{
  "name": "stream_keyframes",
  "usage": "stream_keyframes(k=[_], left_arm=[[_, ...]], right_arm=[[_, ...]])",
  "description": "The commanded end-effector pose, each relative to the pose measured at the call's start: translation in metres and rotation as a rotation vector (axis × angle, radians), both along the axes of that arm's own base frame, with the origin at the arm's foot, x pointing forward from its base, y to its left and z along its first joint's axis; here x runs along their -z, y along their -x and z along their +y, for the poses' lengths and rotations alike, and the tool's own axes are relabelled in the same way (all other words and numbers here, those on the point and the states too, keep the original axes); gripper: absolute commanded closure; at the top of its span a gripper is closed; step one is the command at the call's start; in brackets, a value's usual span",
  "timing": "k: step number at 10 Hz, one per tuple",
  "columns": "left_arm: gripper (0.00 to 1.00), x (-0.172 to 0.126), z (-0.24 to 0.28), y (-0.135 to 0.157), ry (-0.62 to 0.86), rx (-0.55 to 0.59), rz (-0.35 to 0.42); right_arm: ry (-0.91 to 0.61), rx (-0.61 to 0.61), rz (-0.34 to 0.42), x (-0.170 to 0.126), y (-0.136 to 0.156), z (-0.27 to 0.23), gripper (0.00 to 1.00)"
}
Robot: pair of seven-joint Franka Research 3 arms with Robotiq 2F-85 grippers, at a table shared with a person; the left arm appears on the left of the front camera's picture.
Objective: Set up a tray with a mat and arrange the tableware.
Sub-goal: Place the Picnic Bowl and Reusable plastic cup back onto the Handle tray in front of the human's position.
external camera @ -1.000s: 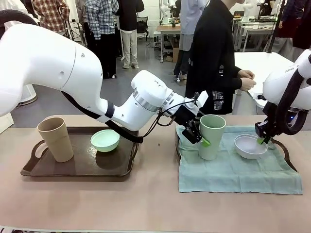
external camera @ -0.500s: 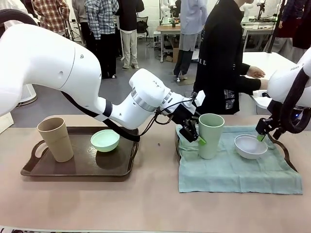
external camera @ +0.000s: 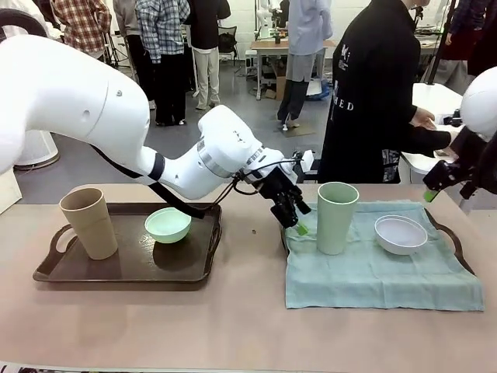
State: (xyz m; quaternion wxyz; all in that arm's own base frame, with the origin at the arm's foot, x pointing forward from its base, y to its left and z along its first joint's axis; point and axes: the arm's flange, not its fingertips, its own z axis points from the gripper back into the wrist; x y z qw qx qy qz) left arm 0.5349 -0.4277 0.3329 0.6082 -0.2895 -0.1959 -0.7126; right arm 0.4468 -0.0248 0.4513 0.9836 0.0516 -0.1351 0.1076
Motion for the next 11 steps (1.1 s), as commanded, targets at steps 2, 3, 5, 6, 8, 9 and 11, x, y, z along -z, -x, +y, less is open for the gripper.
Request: stream_keyframes(k=[2, 3, 5, 6, 8, 9, 11], left_arm=[[0.0, -0.084, 0.041, 0.041, -0.294, -0.231, 0.052], [0.0, -0.111, 0.054, 0.054, -0.389, -0.342, 0.027], [0.0, -0.162, 0.105, 0.082, -0.544, -0.589, -0.02], [0.0, -0.179, 0.132, 0.092, -0.631, -0.693, -0.01], [0.0, -0.214, 0.171, 0.126, -0.701, -0.89, 0.011], [0.0, -0.227, 0.184, 0.144, -0.703, -0.967, -0.004], [0.0, -0.209, 0.17, 0.108, -0.658, -0.828, -0.032]], right_arm=[[0.004, 0.008, -0.011, -0.017, 0.031, -0.006, 0.0], [0.016, 0.004, -0.007, -0.02, 0.034, -0.003, 0.0], [0.063, -0.013, 0.006, -0.024, 0.043, 0.007, 0.0], [0.079, -0.021, -0.004, -0.029, 0.046, 0.01, 0.0], [0.094, -0.018, -0.005, -0.031, 0.048, 0.012, 0.0], [0.099, -0.013, -0.001, -0.029, 0.047, 0.013, 0.0], [0.075, -0.041, -0.012, -0.034, 0.042, 0.008, 0.0]])
